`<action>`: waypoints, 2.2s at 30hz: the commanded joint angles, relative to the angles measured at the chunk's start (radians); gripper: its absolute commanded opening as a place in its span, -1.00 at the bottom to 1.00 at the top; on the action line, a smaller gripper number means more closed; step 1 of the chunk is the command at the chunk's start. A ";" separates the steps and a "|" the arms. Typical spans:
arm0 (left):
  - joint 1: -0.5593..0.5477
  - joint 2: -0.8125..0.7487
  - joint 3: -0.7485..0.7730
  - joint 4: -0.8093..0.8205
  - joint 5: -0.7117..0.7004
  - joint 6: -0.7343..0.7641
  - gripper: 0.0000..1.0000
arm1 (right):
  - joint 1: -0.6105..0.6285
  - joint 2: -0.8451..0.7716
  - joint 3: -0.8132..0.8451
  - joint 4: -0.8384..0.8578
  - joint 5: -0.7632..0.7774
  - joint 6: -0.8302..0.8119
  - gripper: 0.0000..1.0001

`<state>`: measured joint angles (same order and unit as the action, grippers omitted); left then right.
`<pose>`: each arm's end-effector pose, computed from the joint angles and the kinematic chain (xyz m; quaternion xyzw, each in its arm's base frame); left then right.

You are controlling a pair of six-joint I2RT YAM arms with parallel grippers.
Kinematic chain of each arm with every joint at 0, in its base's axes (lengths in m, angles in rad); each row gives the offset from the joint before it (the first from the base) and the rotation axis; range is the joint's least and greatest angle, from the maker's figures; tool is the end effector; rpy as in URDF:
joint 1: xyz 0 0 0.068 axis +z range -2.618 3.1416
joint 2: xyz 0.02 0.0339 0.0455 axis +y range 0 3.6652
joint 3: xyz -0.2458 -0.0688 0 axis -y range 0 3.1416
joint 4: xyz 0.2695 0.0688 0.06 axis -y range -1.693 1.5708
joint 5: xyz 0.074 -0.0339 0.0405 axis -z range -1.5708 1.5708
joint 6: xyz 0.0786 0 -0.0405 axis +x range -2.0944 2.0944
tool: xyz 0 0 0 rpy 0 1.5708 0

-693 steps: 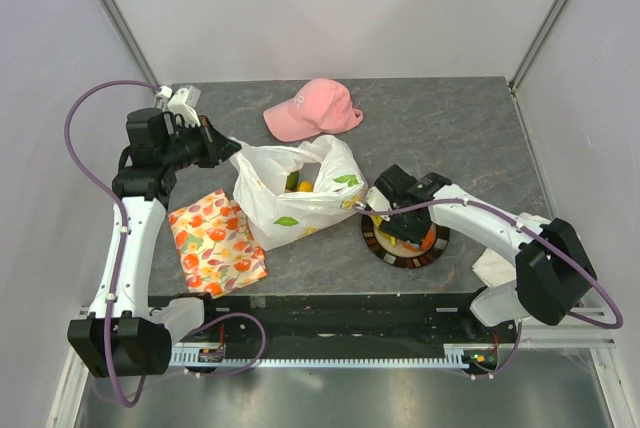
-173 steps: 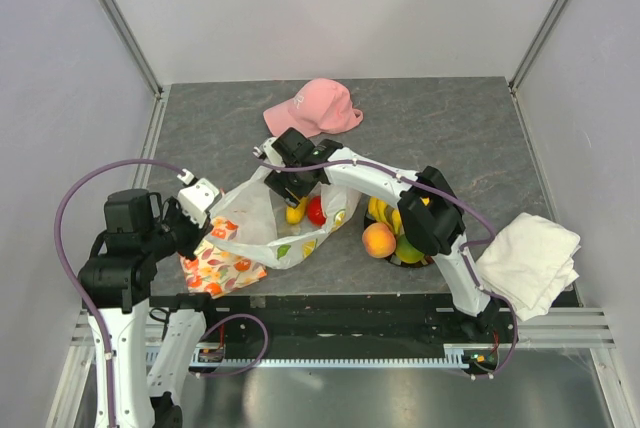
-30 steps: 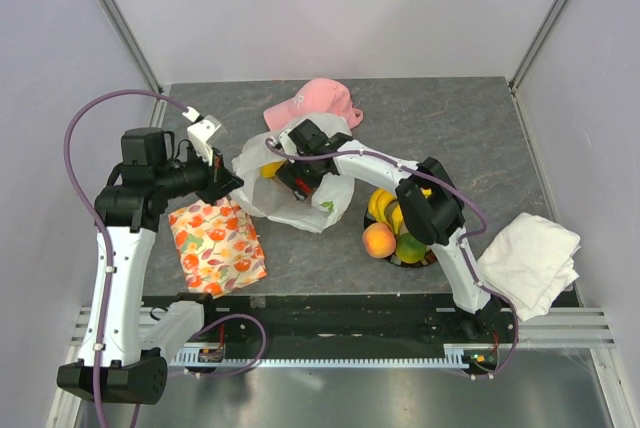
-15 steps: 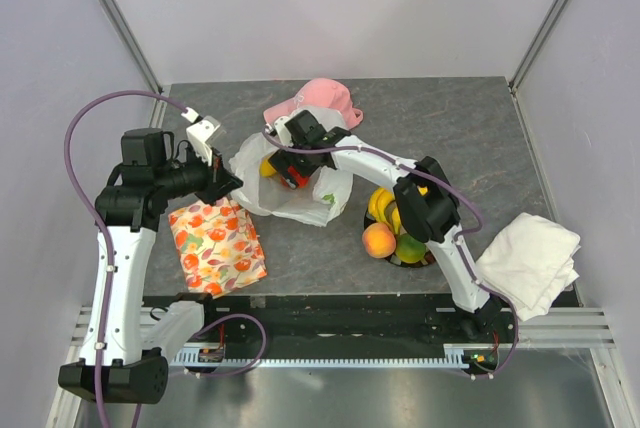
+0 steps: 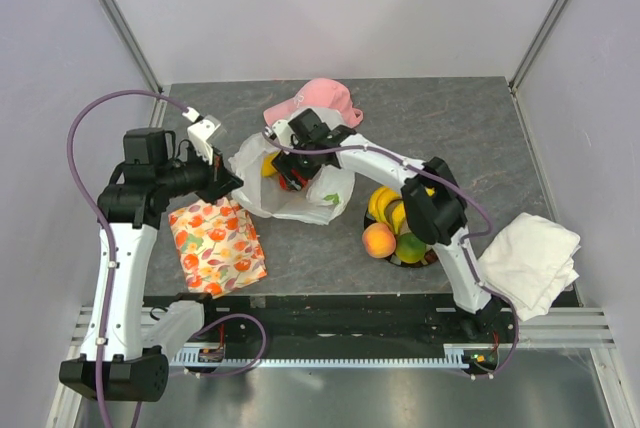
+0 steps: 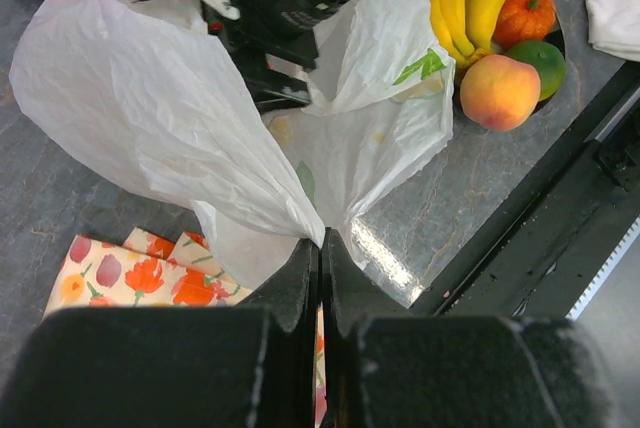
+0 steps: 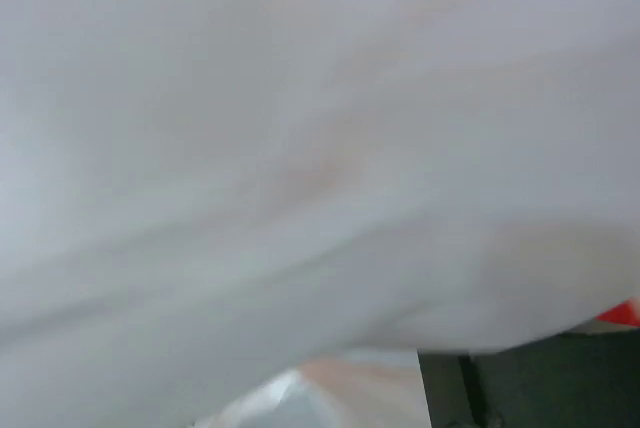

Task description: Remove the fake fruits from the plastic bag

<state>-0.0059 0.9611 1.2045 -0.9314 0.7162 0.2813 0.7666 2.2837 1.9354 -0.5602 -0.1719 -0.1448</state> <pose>0.2290 -0.0530 0.3536 0.2694 0.8167 -0.2590 0.4398 0.3852 0.3896 0.1444 -0.4397 0.8337 0.1764 0.2836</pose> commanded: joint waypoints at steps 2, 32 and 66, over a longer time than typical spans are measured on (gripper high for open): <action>0.004 0.027 0.024 0.071 -0.006 -0.040 -0.97 | 0.003 -0.335 -0.102 -0.098 -0.230 -0.111 -0.01; 0.004 0.070 0.090 0.088 -0.018 -0.027 -0.97 | -0.265 -1.100 -0.912 -0.327 0.020 -0.361 0.02; 0.004 0.108 0.072 0.101 -0.023 -0.017 -0.97 | -0.263 -0.918 -0.849 -0.208 0.012 -0.389 0.80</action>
<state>-0.0059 1.0637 1.2652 -0.8703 0.6849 0.2741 0.5056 1.3952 1.0687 -0.7624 -0.1665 -0.5247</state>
